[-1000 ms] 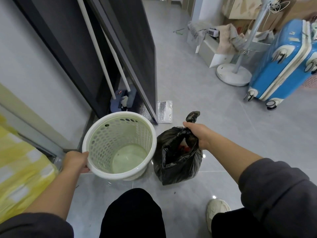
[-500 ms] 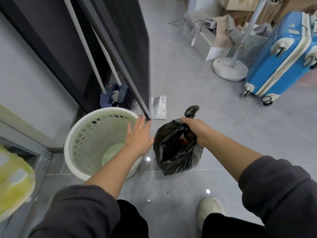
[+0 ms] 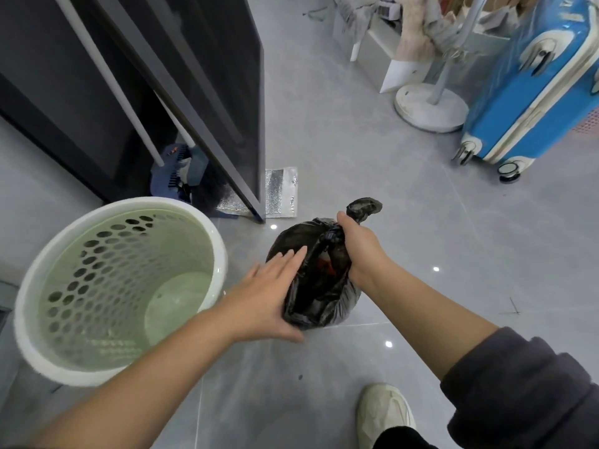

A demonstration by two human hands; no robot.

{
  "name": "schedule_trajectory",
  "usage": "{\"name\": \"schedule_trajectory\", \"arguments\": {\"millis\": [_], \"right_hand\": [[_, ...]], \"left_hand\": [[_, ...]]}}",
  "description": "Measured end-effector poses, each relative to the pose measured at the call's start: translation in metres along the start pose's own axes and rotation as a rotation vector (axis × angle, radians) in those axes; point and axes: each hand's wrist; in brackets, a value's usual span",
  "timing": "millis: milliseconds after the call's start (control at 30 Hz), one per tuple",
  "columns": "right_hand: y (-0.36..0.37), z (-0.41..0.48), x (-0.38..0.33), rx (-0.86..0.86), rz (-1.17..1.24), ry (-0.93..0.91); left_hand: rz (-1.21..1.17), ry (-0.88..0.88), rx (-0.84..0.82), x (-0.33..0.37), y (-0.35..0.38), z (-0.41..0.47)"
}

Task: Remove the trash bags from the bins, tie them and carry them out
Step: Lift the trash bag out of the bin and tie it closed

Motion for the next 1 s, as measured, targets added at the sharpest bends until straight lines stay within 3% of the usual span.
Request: {"name": "schedule_trajectory", "arguments": {"millis": [100, 167, 267, 333, 400, 500, 567, 633, 700, 900, 1000], "right_hand": [[0.0, 0.017, 0.005, -0.006, -0.061, -0.033], [-0.008, 0.019, 0.002, -0.033, -0.217, -0.192], [-0.029, 0.017, -0.005, -0.076, -0.533, -0.514], [-0.042, 0.017, -0.01, -0.068, -0.66, -0.605], [-0.051, 0.02, -0.014, -0.063, -0.753, -0.628], [-0.061, 0.02, -0.018, -0.04, -1.055, -0.64], [-0.064, 0.019, -0.017, -0.023, -1.184, -0.701], [-0.065, 0.026, -0.013, -0.054, -1.133, -0.786], [-0.063, 0.038, -0.009, -0.093, -0.928, -0.757], [-0.051, 0.062, 0.01, -0.194, -0.326, -0.291], [-0.059, 0.07, 0.015, -0.353, -0.073, -0.055]], "left_hand": [[-0.283, -0.199, 0.315, 0.001, 0.023, 0.028], [-0.536, -0.305, 0.475, 0.0, 0.025, 0.044], [-0.84, -0.462, 0.576, -0.001, 0.02, 0.057], [-0.928, -0.48, 0.586, 0.0, 0.018, 0.059], [-0.852, -0.35, 0.555, -0.002, 0.014, 0.057], [-0.282, -0.146, 0.211, -0.008, 0.008, 0.055], [-0.044, -0.088, 0.148, -0.011, 0.007, 0.06], [-0.209, -0.075, 0.224, -0.016, 0.01, 0.064], [-0.459, -0.125, 0.287, -0.017, 0.013, 0.072], [-0.937, -0.451, 0.41, 0.004, 0.039, 0.102], [-1.044, -0.384, 0.296, 0.0, 0.043, 0.103]]}}
Point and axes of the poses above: each hand's wrist, its own z-axis towards the middle knuckle, its own y-axis out of the palm, x = y × z, and after that the axes turned 7 degrees about x, right-handed
